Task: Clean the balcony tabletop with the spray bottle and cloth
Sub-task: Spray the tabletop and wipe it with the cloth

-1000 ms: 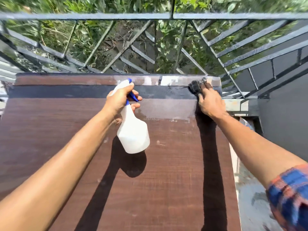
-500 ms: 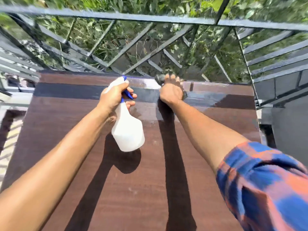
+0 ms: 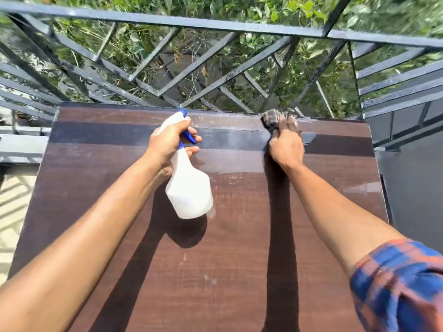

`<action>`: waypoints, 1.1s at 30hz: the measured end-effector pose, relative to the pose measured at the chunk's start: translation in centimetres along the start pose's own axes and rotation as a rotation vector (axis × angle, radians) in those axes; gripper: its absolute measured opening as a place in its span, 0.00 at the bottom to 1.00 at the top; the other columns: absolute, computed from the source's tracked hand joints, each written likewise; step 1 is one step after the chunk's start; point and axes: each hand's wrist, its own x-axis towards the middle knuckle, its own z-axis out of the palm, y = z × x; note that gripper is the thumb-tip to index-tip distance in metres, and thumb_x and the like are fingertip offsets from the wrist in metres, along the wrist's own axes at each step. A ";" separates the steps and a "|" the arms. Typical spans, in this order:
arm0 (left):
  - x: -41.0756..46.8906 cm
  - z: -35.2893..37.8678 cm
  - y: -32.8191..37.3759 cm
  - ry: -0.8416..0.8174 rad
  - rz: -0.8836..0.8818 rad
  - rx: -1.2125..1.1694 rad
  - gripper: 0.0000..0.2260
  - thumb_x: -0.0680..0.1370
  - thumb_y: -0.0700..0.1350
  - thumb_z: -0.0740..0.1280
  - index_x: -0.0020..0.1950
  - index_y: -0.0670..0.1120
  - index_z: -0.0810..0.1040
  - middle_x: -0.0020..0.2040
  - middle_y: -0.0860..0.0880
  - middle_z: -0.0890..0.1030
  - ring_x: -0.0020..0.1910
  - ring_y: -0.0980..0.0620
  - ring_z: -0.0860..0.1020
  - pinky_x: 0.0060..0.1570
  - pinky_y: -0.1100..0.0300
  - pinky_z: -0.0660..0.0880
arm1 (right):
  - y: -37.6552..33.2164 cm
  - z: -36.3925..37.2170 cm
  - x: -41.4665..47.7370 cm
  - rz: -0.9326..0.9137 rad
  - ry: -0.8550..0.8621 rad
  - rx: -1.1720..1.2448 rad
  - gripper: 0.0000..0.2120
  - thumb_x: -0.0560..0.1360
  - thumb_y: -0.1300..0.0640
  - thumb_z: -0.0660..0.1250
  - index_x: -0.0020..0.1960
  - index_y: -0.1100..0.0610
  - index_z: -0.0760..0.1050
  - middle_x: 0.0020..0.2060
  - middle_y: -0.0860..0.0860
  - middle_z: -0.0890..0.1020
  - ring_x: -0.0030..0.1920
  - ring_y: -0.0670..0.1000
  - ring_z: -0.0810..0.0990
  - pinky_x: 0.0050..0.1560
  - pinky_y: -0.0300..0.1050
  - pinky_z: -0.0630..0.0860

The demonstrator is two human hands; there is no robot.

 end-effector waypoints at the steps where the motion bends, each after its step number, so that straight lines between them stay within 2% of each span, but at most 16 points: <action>1: 0.2 -0.3 0.0 -0.007 -0.007 0.007 0.13 0.82 0.48 0.65 0.42 0.42 0.78 0.45 0.39 0.82 0.25 0.53 0.79 0.23 0.64 0.73 | 0.2 -0.1 0.9 0.058 -0.011 0.004 0.24 0.80 0.57 0.59 0.76 0.56 0.66 0.78 0.56 0.62 0.77 0.58 0.61 0.75 0.50 0.56; 3: 0.7 -1.0 0.0 -0.011 -0.018 0.013 0.13 0.82 0.48 0.65 0.42 0.42 0.78 0.43 0.40 0.83 0.27 0.51 0.79 0.26 0.63 0.75 | -1.0 0.4 2.2 0.139 -0.036 -0.026 0.27 0.80 0.57 0.59 0.79 0.55 0.61 0.79 0.57 0.59 0.79 0.58 0.56 0.77 0.49 0.52; 5: 1.0 -1.6 0.0 -0.008 -0.025 0.020 0.13 0.82 0.49 0.65 0.41 0.43 0.78 0.41 0.42 0.84 0.28 0.50 0.79 0.29 0.62 0.76 | -3.7 1.1 2.8 0.164 -0.080 -0.107 0.30 0.80 0.55 0.60 0.80 0.54 0.57 0.80 0.56 0.57 0.80 0.58 0.53 0.78 0.53 0.50; 8: 1.5 -2.7 0.1 0.004 -0.037 0.003 0.13 0.82 0.49 0.65 0.41 0.43 0.78 0.38 0.44 0.84 0.28 0.49 0.79 0.30 0.61 0.74 | -9.8 2.9 1.8 -0.038 -0.140 -0.135 0.29 0.79 0.56 0.60 0.79 0.54 0.58 0.79 0.57 0.59 0.78 0.59 0.57 0.78 0.55 0.51; 12: 2.0 -3.4 0.0 0.042 -0.024 -0.031 0.12 0.82 0.47 0.65 0.41 0.43 0.78 0.31 0.48 0.84 0.35 0.47 0.80 0.38 0.56 0.75 | -17.0 5.3 -1.8 -0.356 -0.223 -0.135 0.32 0.78 0.58 0.61 0.80 0.55 0.56 0.79 0.57 0.59 0.79 0.60 0.56 0.78 0.58 0.51; 14: 2.2 -3.7 -0.1 0.058 -0.019 -0.039 0.12 0.82 0.47 0.65 0.41 0.44 0.78 0.31 0.49 0.84 0.35 0.47 0.80 0.38 0.56 0.76 | -18.0 5.8 -2.2 -0.433 -0.265 -0.126 0.32 0.78 0.59 0.60 0.81 0.54 0.55 0.80 0.57 0.58 0.79 0.59 0.57 0.78 0.57 0.52; 18: 2.3 -3.8 -0.3 0.045 -0.052 0.001 0.12 0.81 0.49 0.65 0.42 0.44 0.79 0.40 0.44 0.85 0.25 0.51 0.79 0.30 0.63 0.74 | -14.4 5.1 -0.9 -0.555 -0.265 -0.050 0.28 0.80 0.59 0.57 0.79 0.54 0.60 0.79 0.57 0.62 0.78 0.60 0.59 0.77 0.57 0.59; 21: 2.0 -2.7 -0.6 0.039 -0.056 0.004 0.12 0.82 0.49 0.65 0.41 0.44 0.78 0.40 0.44 0.84 0.23 0.52 0.78 0.27 0.65 0.72 | -8.9 3.6 0.4 -0.482 -0.190 -0.011 0.25 0.81 0.58 0.57 0.79 0.56 0.62 0.78 0.59 0.63 0.77 0.61 0.61 0.77 0.56 0.58; 25: 1.4 -0.1 -1.0 0.007 -0.061 0.007 0.12 0.82 0.49 0.65 0.42 0.44 0.78 0.39 0.44 0.83 0.23 0.52 0.77 0.26 0.65 0.71 | -0.3 0.3 1.6 -0.201 -0.075 0.004 0.26 0.82 0.56 0.57 0.79 0.55 0.61 0.79 0.58 0.60 0.78 0.60 0.58 0.78 0.53 0.56; 28: 0.8 2.8 -1.2 -0.019 -0.052 0.023 0.12 0.82 0.49 0.65 0.42 0.43 0.78 0.39 0.44 0.83 0.23 0.52 0.77 0.26 0.65 0.72 | 4.7 -1.9 2.4 -0.066 -0.043 -0.009 0.28 0.80 0.57 0.59 0.79 0.58 0.60 0.79 0.60 0.60 0.78 0.61 0.58 0.77 0.53 0.57; 29: 0.5 4.2 -1.3 -0.027 -0.046 0.026 0.12 0.82 0.48 0.65 0.42 0.43 0.78 0.38 0.44 0.83 0.23 0.52 0.77 0.26 0.65 0.72 | 5.6 -2.6 2.6 -0.040 -0.048 -0.016 0.28 0.80 0.58 0.60 0.78 0.59 0.61 0.78 0.61 0.62 0.77 0.62 0.61 0.76 0.51 0.59; 31: 0.1 5.9 -1.3 -0.039 -0.036 0.024 0.12 0.82 0.48 0.65 0.42 0.43 0.78 0.38 0.44 0.83 0.23 0.52 0.77 0.27 0.65 0.72 | 4.6 -2.6 2.6 -0.009 -0.072 -0.018 0.23 0.80 0.60 0.60 0.75 0.60 0.65 0.73 0.61 0.69 0.72 0.61 0.68 0.67 0.44 0.62; 32: -0.1 7.0 -1.4 -0.045 -0.033 0.033 0.12 0.82 0.48 0.65 0.42 0.43 0.78 0.38 0.43 0.83 0.23 0.52 0.77 0.27 0.64 0.72 | 3.6 -2.5 2.3 -0.037 -0.102 -0.028 0.22 0.81 0.61 0.59 0.75 0.60 0.66 0.71 0.61 0.71 0.70 0.60 0.71 0.63 0.42 0.64; 33: -0.4 8.2 -1.6 -0.049 -0.031 0.044 0.12 0.82 0.48 0.65 0.42 0.43 0.77 0.40 0.42 0.83 0.23 0.52 0.77 0.27 0.63 0.72 | 2.6 -2.3 2.0 -0.100 -0.144 -0.032 0.23 0.81 0.61 0.58 0.76 0.57 0.65 0.70 0.61 0.72 0.69 0.60 0.72 0.63 0.43 0.65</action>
